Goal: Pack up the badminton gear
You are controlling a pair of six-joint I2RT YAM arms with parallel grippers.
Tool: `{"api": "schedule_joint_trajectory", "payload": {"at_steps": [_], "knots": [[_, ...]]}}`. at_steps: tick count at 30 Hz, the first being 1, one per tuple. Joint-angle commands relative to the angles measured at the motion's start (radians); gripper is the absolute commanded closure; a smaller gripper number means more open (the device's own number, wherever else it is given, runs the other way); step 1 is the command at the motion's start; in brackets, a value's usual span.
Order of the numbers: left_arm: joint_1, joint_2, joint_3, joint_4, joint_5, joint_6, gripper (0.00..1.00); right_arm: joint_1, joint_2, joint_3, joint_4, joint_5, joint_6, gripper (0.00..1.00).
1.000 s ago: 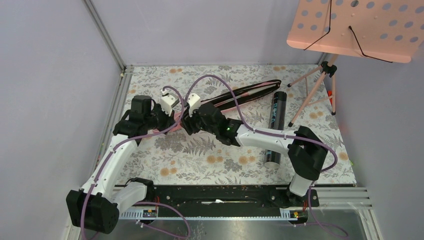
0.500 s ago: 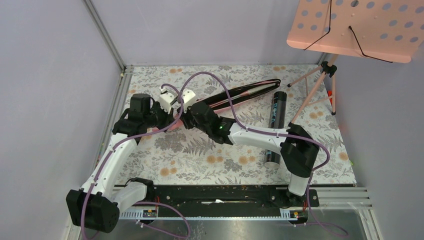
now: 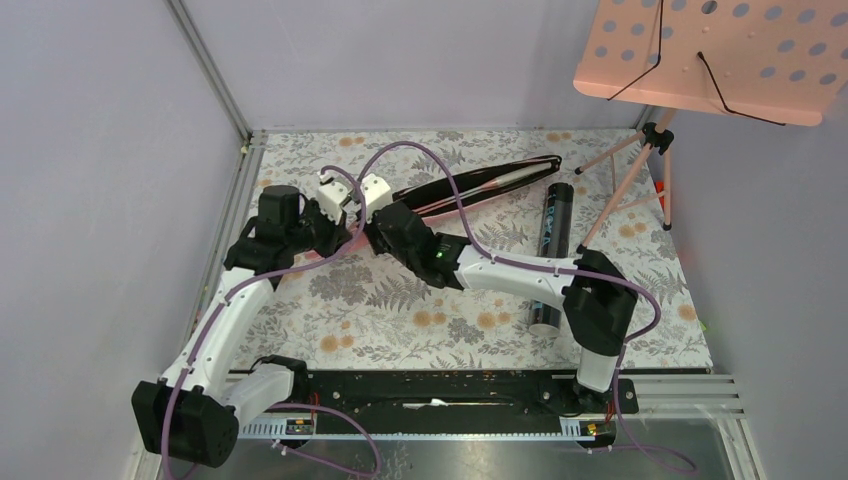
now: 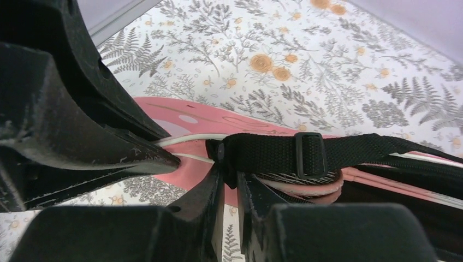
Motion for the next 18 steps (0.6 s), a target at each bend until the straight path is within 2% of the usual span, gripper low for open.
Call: {"api": "schedule_joint_trajectory", "payload": {"at_steps": [1,5,9,12,15,18], "knots": [[-0.026,-0.077,-0.007,0.060,-0.062,0.152,1.00,-0.019,0.009,0.007,-0.219,0.278,-0.275,1.00],[0.007,-0.115,-0.077,0.078,-0.089,0.309,1.00,-0.128,-0.018,-0.032,-0.349,0.246,-0.271,1.00],[0.045,-0.139,-0.091,0.028,-0.023,0.370,1.00,-0.230,-0.090,-0.121,-0.335,0.165,-0.257,1.00],[0.060,-0.150,-0.080,-0.035,0.018,0.445,1.00,-0.288,-0.112,-0.135,-0.340,0.180,-0.259,1.00],[0.065,-0.145,-0.064,-0.027,0.024,0.404,1.00,-0.327,-0.128,-0.141,-0.326,0.097,-0.264,1.00],[0.066,-0.134,-0.023,-0.041,0.081,0.293,1.00,-0.315,-0.171,-0.181,-0.255,-0.091,-0.233,1.00]]}}
